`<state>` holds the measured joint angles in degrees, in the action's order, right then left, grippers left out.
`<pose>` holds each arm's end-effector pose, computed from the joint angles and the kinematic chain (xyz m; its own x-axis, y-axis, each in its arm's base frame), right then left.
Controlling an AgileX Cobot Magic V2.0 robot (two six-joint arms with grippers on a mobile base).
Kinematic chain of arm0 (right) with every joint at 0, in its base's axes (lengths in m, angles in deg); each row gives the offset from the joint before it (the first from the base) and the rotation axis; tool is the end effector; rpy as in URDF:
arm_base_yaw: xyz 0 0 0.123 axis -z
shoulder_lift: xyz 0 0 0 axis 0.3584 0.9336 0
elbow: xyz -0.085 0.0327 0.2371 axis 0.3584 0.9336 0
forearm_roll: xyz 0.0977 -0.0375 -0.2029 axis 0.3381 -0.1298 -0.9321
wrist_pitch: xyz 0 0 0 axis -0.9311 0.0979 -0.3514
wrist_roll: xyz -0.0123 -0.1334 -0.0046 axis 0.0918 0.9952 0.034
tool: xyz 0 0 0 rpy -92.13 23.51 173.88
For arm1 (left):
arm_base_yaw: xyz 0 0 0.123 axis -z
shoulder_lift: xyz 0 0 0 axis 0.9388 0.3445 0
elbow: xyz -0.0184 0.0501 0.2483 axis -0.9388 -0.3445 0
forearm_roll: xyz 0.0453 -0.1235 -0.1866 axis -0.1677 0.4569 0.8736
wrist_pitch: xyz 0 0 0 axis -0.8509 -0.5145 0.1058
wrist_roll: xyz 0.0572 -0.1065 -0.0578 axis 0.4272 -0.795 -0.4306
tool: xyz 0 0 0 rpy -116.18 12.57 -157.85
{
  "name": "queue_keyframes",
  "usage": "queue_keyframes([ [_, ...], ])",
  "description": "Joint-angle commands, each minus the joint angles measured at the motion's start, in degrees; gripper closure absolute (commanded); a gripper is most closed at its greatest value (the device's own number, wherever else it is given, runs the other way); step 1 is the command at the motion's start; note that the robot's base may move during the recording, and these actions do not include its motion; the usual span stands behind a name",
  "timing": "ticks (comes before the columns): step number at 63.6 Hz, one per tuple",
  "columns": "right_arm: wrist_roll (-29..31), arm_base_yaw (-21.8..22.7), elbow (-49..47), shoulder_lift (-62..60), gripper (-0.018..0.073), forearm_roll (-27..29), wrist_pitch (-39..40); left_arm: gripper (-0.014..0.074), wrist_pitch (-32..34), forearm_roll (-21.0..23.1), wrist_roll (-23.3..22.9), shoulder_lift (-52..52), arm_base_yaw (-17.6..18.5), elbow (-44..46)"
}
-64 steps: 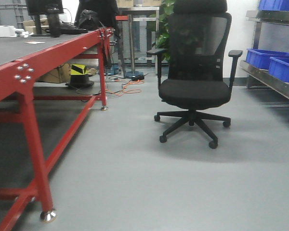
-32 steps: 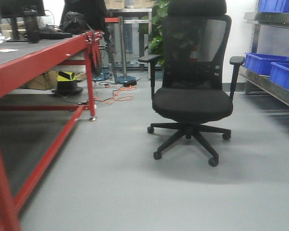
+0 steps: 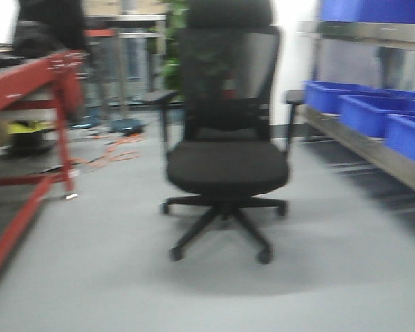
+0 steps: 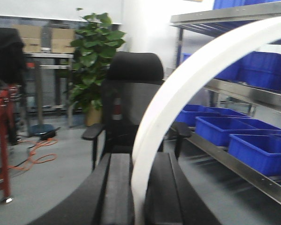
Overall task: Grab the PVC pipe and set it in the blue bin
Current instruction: 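Carry the clamp in both grippers while driving toward the blue bin shelf, then drive up to the shelf and bring the clamp over a blue bin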
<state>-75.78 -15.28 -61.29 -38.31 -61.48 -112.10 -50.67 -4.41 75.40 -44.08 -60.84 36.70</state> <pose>0.0983 0.0069 0.3944 0.0352 0.0207 -0.9992 -0.0248 0.9995 0.0199 0.1252 -0.0248 0.3762 0.0832 -0.0448 -0.9955 0.1949 0.9804 -0.0279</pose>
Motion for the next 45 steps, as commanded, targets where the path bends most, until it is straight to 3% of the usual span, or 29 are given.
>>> queue_keyframes([
  [1, 0.22, -0.05, -0.11, 0.08, 0.0722, -0.13, 1.58, 0.0707, 1.28, 0.13, 0.01, -0.37, 0.28, 0.21],
  [45, 0.22, -0.05, -0.11, 0.08, 0.0722, -0.13, 1.58, 0.0707, 1.28, 0.13, 0.01, -0.37, 0.28, 0.21],
])
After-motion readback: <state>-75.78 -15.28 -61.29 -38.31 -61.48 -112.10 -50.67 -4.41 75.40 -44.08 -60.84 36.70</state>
